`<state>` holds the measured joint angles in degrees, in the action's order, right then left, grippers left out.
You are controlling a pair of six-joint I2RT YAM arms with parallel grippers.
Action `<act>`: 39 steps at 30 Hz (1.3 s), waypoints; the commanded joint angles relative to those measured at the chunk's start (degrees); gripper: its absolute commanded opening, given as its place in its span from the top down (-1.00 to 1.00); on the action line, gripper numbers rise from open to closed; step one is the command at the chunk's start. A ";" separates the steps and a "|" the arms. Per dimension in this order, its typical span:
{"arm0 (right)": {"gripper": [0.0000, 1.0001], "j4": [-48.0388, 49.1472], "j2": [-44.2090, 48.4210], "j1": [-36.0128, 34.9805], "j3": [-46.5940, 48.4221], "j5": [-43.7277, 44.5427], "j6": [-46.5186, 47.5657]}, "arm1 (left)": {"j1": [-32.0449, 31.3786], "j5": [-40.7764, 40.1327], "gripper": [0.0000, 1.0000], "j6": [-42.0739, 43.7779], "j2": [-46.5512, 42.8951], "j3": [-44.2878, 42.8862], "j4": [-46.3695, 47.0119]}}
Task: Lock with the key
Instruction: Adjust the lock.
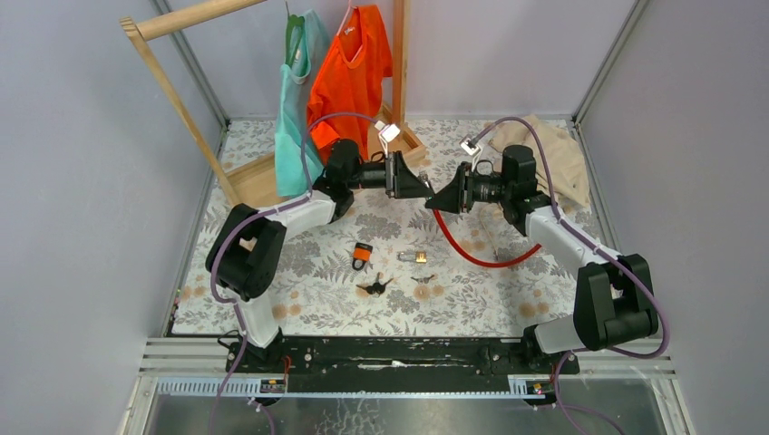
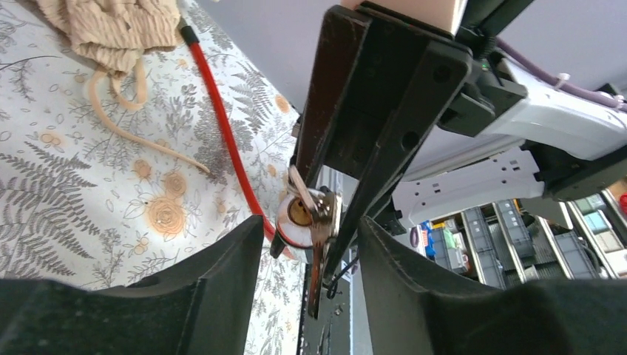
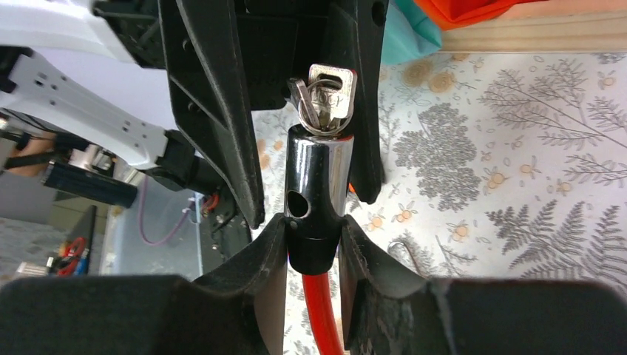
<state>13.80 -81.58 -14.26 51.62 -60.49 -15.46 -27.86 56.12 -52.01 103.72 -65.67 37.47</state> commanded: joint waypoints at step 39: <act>1.00 22.04 -0.39 -0.55 -2.74 -9.45 -20.98 | 0.97 2.79 0.62 -18.17 3.24 0.61 36.43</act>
<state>44.62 -84.62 -14.28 46.65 -71.00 -43.90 -26.61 58.85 -69.71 106.91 -63.24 69.80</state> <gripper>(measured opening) 0.318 0.371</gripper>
